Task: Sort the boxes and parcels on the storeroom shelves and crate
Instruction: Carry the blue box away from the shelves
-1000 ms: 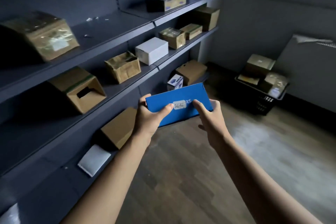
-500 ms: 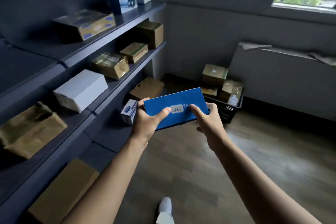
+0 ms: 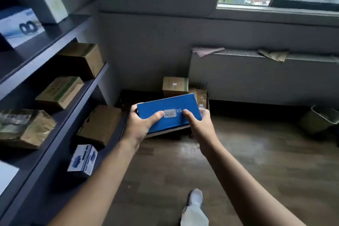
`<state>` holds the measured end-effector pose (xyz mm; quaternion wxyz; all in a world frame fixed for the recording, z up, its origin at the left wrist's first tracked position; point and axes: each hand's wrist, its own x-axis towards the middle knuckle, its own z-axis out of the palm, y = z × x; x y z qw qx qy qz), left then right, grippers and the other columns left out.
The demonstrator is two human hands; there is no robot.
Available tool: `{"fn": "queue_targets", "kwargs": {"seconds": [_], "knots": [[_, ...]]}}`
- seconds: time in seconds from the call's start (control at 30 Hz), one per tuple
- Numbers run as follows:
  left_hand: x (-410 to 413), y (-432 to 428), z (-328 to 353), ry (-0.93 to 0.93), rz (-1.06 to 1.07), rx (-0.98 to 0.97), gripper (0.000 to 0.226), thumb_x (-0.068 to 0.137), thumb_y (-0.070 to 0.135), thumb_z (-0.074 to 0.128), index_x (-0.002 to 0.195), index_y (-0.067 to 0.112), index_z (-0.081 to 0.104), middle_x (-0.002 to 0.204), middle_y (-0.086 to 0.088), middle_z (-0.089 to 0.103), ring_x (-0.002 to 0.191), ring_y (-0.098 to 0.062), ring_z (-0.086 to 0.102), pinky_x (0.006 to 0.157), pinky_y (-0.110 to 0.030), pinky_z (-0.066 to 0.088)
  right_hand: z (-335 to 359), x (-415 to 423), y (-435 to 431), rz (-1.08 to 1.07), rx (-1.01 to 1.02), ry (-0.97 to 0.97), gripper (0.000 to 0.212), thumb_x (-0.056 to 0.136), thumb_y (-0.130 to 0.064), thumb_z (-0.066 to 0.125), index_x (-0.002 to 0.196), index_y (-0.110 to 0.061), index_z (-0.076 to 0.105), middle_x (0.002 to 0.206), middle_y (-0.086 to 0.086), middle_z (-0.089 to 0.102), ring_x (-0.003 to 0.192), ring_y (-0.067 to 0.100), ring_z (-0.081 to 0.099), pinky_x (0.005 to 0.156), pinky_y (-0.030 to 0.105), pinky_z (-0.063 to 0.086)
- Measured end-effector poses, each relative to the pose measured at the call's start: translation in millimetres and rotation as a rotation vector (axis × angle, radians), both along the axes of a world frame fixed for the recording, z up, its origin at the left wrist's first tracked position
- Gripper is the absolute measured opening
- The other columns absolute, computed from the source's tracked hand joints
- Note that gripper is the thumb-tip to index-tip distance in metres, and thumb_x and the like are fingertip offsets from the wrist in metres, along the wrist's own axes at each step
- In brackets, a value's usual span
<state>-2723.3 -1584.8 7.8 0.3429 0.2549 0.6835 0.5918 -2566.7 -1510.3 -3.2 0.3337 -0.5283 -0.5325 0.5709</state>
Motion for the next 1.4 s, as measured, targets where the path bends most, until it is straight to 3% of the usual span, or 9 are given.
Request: {"fn": "queue_targets", "kwargs": {"seconds": [0.1, 0.23, 0.53, 0.8, 0.9, 1.0, 1.13, 1.3, 1.4], "knots": [[-8, 62, -17, -0.031, -0.025, -0.054, 0.062, 0.072, 0.020, 0.084, 0.120, 0.014, 0.045, 0.106, -0.001, 0.059, 0.094, -0.013, 0.060, 0.077, -0.022, 0.051, -17, -6, 58, -0.023, -0.034, -0.014, 0.043, 0.087, -0.045, 0.066, 0.117, -0.024, 0.044, 0.105, -0.009, 0.056, 0.098, 0.007, 0.056, 0.086, 0.032, 0.050], [-26, 150, -50, -0.095, -0.044, -0.167, 0.059, 0.071, 0.024, 0.084, 0.117, 0.009, 0.052, 0.108, -0.004, 0.064, 0.096, -0.014, 0.064, 0.082, -0.027, 0.053, -49, -21, 143, -0.021, -0.101, -0.012, 0.044, 0.088, -0.044, 0.065, 0.119, -0.023, 0.042, 0.107, -0.006, 0.055, 0.095, 0.006, 0.055, 0.071, 0.024, 0.045], [-63, 304, -102, -0.104, -0.091, -0.352, 0.044, 0.077, 0.034, 0.079, 0.112, 0.016, 0.060, 0.101, 0.003, 0.066, 0.087, -0.006, 0.061, 0.063, -0.016, 0.046, -107, -54, 299, -0.016, -0.241, -0.100, 0.043, 0.088, -0.043, 0.066, 0.117, -0.021, 0.045, 0.111, -0.002, 0.058, 0.099, 0.010, 0.057, 0.074, 0.027, 0.045], [-94, 403, -176, -0.063, -0.114, -0.541, 0.070, 0.079, 0.041, 0.077, 0.133, 0.013, 0.041, 0.122, -0.002, 0.055, 0.104, -0.012, 0.055, 0.073, -0.020, 0.045, -171, -85, 391, -0.039, -0.323, -0.246, 0.035, 0.092, -0.035, 0.064, 0.117, -0.017, 0.046, 0.106, -0.003, 0.058, 0.092, 0.005, 0.056, 0.066, 0.023, 0.044], [-114, 443, -207, -0.053, -0.147, -0.578, 0.068, 0.082, 0.035, 0.075, 0.133, 0.012, 0.037, 0.125, -0.005, 0.050, 0.103, -0.012, 0.051, 0.072, -0.019, 0.045, -200, -107, 427, -0.057, -0.337, -0.316, 0.031, 0.092, -0.033, 0.063, 0.113, -0.018, 0.047, 0.105, -0.003, 0.058, 0.092, 0.009, 0.056, 0.066, 0.024, 0.043], [-137, 482, -245, -0.008, -0.224, -0.622, 0.062, 0.088, 0.031, 0.068, 0.139, 0.012, 0.038, 0.132, -0.007, 0.041, 0.108, -0.013, 0.048, 0.090, -0.027, 0.045, -238, -130, 461, -0.081, -0.340, -0.408, 0.029, 0.091, -0.032, 0.063, 0.112, -0.015, 0.052, 0.107, 0.001, 0.060, 0.092, 0.014, 0.057, 0.067, 0.027, 0.042], [-163, 530, -311, 0.013, -0.294, -0.683, 0.047, 0.092, 0.024, 0.060, 0.135, 0.012, 0.045, 0.129, -0.007, 0.040, 0.103, -0.013, 0.049, 0.084, -0.023, 0.039, -305, -155, 502, -0.061, -0.351, -0.531, 0.027, 0.090, -0.034, 0.059, 0.106, -0.013, 0.060, 0.106, 0.009, 0.064, 0.098, 0.025, 0.059, 0.079, 0.038, 0.047], [-188, 567, -392, 0.027, -0.266, -0.762, 0.053, 0.089, 0.015, 0.063, 0.136, 0.014, 0.039, 0.127, -0.004, 0.051, 0.108, -0.015, 0.052, 0.084, -0.025, 0.043, -386, -180, 543, 0.050, -0.376, -0.592, 0.031, 0.095, -0.025, 0.055, 0.124, -0.011, 0.053, 0.115, 0.003, 0.063, 0.093, 0.015, 0.057, 0.062, 0.024, 0.042], [-200, 587, -445, 0.048, -0.264, -0.814, 0.046, 0.088, 0.013, 0.062, 0.129, 0.012, 0.041, 0.125, -0.004, 0.049, 0.106, -0.016, 0.051, 0.087, -0.028, 0.045, -434, -192, 566, 0.105, -0.367, -0.614, 0.039, 0.094, -0.019, 0.053, 0.132, -0.014, 0.045, 0.109, 0.001, 0.058, 0.091, 0.016, 0.052, 0.072, 0.026, 0.038]]}}
